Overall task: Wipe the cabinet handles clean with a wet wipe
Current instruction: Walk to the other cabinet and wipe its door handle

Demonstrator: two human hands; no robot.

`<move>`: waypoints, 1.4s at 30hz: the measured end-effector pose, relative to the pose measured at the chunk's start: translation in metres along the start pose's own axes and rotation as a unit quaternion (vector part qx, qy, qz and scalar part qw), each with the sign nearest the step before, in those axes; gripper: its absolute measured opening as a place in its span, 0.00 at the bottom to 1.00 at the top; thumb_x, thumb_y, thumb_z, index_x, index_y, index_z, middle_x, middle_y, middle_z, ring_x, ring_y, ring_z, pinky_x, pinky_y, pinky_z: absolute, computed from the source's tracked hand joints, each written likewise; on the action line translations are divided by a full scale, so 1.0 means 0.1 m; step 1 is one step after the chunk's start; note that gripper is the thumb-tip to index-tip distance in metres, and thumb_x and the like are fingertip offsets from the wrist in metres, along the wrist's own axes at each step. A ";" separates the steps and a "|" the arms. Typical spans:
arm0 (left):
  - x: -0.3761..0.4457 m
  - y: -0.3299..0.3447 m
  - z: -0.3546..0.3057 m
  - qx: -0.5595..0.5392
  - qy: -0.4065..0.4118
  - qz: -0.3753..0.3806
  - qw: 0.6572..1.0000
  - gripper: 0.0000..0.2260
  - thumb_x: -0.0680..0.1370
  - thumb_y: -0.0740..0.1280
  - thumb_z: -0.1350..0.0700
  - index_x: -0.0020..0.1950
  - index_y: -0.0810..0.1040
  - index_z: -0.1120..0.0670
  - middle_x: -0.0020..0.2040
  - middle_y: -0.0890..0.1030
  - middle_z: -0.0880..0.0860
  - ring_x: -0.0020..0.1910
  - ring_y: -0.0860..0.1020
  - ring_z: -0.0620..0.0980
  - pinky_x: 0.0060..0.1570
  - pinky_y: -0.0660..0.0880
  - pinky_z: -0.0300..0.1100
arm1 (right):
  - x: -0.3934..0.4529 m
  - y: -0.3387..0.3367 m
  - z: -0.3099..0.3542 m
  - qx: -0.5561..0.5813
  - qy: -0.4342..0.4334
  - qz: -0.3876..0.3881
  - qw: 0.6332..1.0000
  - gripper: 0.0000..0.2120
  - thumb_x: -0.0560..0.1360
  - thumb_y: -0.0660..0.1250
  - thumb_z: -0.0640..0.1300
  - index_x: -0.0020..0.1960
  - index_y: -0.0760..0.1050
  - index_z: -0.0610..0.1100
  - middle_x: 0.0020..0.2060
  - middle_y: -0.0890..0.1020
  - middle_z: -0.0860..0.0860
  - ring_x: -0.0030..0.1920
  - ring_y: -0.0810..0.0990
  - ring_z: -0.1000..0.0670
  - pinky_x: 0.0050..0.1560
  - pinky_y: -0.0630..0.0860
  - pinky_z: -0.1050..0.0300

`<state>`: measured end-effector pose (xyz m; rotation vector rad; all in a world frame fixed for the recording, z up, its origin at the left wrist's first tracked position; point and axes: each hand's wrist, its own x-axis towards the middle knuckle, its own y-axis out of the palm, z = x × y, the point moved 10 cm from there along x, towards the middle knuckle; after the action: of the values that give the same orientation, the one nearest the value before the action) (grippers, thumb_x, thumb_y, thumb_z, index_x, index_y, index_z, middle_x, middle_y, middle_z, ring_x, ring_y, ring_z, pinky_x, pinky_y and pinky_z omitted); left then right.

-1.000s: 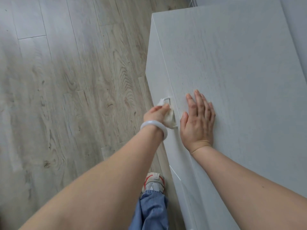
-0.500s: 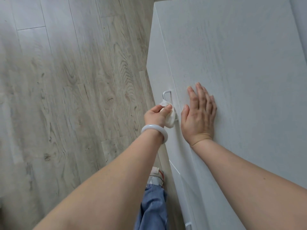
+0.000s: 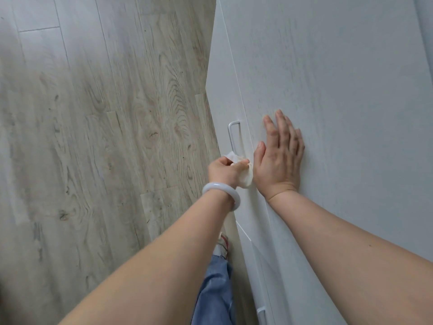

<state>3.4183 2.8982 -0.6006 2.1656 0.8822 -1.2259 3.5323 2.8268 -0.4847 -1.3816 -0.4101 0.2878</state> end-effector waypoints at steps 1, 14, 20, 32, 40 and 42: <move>0.01 -0.03 -0.07 0.022 0.001 0.008 1.000 0.04 0.71 0.74 0.64 0.42 0.81 0.58 0.41 0.83 0.56 0.41 0.82 0.53 0.51 0.80 0.48 | 0.00 0.00 0.00 0.002 -0.001 0.001 1.000 0.27 0.74 0.56 0.45 0.74 0.63 0.47 0.75 0.62 0.47 0.74 0.60 0.47 0.74 0.54 0.45; 0.10 0.02 -0.13 0.062 0.034 -0.013 0.997 0.03 0.73 0.72 0.61 0.43 0.79 0.54 0.41 0.82 0.51 0.39 0.80 0.50 0.45 0.78 0.42 | 0.00 0.00 0.00 0.004 0.000 0.004 1.000 0.27 0.74 0.56 0.45 0.73 0.63 0.46 0.75 0.62 0.47 0.74 0.60 0.46 0.74 0.54 0.44; 0.21 0.02 -0.16 0.038 0.006 0.079 0.996 0.12 0.71 0.74 0.62 0.52 0.77 0.61 0.49 0.82 0.58 0.48 0.82 0.54 0.57 0.78 0.52 | 0.00 0.00 0.01 0.006 -0.001 0.003 1.000 0.27 0.74 0.56 0.45 0.73 0.63 0.47 0.75 0.62 0.47 0.75 0.60 0.47 0.74 0.54 0.45; 0.46 0.04 -0.86 0.313 0.069 0.121 0.940 0.29 0.55 0.78 0.50 0.50 0.80 0.65 0.49 0.84 0.60 0.49 0.83 0.57 0.54 0.79 0.58 | 0.00 0.00 0.00 0.000 -0.001 0.010 1.000 0.28 0.74 0.57 0.45 0.74 0.62 0.47 0.75 0.61 0.47 0.75 0.59 0.47 0.74 0.54 0.45; 0.25 -0.06 -0.71 0.124 0.074 0.048 0.988 0.06 0.72 0.74 0.60 0.48 0.81 0.59 0.45 0.83 0.57 0.45 0.82 0.55 0.51 0.81 0.54 | -0.01 -0.02 0.01 0.007 -0.003 0.002 1.000 0.27 0.74 0.57 0.45 0.74 0.63 0.46 0.75 0.62 0.46 0.74 0.60 0.46 0.74 0.55 0.44; 0.13 -0.09 -0.34 0.085 0.030 0.053 0.994 0.04 0.73 0.74 0.60 0.45 0.81 0.58 0.45 0.83 0.58 0.46 0.82 0.57 0.54 0.78 0.60 | -0.01 -0.02 0.01 0.006 -0.001 0.000 1.000 0.28 0.73 0.59 0.44 0.73 0.64 0.46 0.75 0.62 0.46 0.74 0.60 0.46 0.74 0.55 0.44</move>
<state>3.4353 2.9308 -0.5966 2.3633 0.6993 -1.2282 3.5311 2.8272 -0.4830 -1.3704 -0.4105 0.2914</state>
